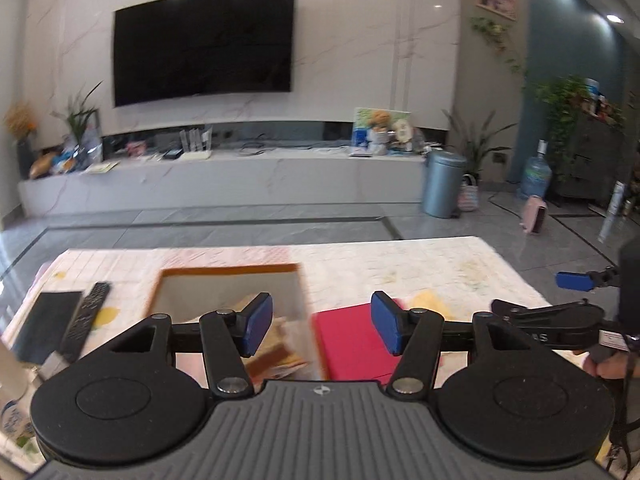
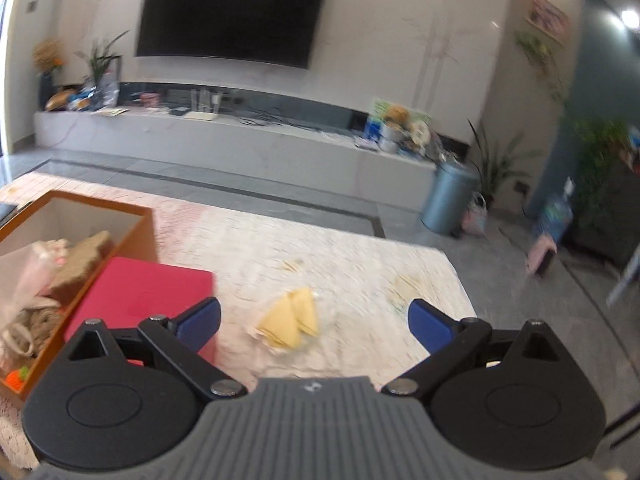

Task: Organize soft objects
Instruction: 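Withdraw both grippers and move them to the yellow cloth and white tissue, then grasp the yellow scalloped cloth with the left gripper while the right gripper grasps the white tissue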

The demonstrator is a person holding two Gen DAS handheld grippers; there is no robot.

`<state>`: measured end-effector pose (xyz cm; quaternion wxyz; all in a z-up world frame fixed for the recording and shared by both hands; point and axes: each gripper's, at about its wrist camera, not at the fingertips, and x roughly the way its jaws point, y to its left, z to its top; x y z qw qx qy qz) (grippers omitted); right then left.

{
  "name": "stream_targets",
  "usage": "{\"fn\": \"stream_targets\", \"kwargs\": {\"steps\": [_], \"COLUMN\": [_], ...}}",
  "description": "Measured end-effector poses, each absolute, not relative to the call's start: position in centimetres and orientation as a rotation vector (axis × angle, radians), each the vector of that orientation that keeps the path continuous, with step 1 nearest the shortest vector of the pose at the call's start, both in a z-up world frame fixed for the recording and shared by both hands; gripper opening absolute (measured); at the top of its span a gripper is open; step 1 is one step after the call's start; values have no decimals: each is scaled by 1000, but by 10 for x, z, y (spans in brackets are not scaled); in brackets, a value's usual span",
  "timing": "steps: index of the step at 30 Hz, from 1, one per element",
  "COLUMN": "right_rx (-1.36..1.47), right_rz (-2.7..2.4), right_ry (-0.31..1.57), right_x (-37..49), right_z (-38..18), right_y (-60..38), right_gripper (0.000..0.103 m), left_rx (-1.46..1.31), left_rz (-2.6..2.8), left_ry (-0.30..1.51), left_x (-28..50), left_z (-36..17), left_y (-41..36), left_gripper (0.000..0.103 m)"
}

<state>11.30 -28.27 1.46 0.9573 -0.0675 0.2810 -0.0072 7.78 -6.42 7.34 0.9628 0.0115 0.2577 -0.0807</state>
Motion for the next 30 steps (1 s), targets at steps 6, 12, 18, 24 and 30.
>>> {"fn": "stream_targets", "kwargs": {"steps": [6,12,18,24,30], "right_rx": [-66,120,241,256,219], "right_rz": [-141,-252,-308,-356,-375], "right_ry": [620,619,648,746,796], "right_x": [117,111,113,134,140], "right_z": [-5,-17,-36,-68,-85], "right_y": [-332,-389,-421,-431,-433], "right_gripper": [98,99,99,99,99], "left_rx": [26,240,305,217,203], "left_rz": [-254,-309,-273,-153,-35], "left_ry": [558,569,535,571,572], "left_x": [92,108,137,177,213], "left_z": [43,-19,-70,-87,-105], "left_y": [-129,-218,-266,-279,-286], "left_gripper": [69,70,70,71,75]}}
